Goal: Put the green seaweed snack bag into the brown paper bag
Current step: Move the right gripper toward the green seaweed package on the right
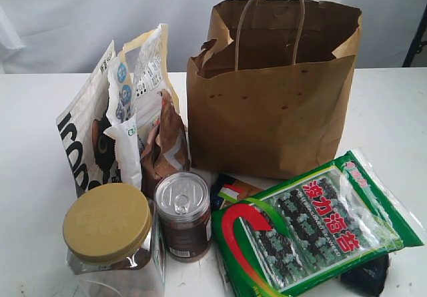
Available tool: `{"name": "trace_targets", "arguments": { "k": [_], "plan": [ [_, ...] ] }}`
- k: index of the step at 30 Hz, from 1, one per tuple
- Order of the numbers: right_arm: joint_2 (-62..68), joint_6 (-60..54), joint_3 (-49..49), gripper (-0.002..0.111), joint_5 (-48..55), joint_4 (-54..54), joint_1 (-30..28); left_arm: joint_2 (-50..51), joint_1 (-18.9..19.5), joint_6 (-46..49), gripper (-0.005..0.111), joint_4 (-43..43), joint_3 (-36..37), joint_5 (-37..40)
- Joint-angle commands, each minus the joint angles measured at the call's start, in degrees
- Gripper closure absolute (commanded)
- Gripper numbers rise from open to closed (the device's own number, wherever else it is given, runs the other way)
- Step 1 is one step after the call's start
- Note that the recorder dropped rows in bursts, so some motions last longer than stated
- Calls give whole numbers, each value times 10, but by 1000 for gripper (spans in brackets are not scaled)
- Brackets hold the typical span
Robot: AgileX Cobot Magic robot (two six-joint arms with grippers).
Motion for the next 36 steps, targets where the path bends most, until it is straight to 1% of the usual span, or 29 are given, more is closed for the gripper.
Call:
{"name": "trace_targets", "arguments": {
  "k": [1, 5, 8, 14, 19, 24, 28, 33, 36],
  "plan": [
    [-3, 3, -65, 108, 86, 1, -2, -3, -3, -1, 107, 1, 3, -5],
    [27, 3, -125, 108, 139, 4, -2, -3, -3, -1, 107, 1, 3, -5],
    [74, 3, -170, 108, 193, 10, -2, -3, -3, -1, 107, 1, 3, -5],
    [207, 6, -251, 108, 279, 48, -2, -3, -3, -1, 107, 1, 3, -5],
    [317, 6, -312, 108, 383, 48, 0, -3, -3, -1, 107, 1, 3, -5],
    [416, 6, -369, 108, 463, 52, 0, -3, -3, -1, 107, 1, 3, -5],
    [479, -26, -399, 108, 515, 79, 0, -3, -3, -1, 107, 1, 3, -5],
    [507, -53, -402, 108, 492, 111, 0, -3, -3, -1, 107, 1, 3, -5],
    [507, -91, -402, 108, 448, 142, 0, -3, -3, -1, 107, 1, 3, -5]
  ]
}}
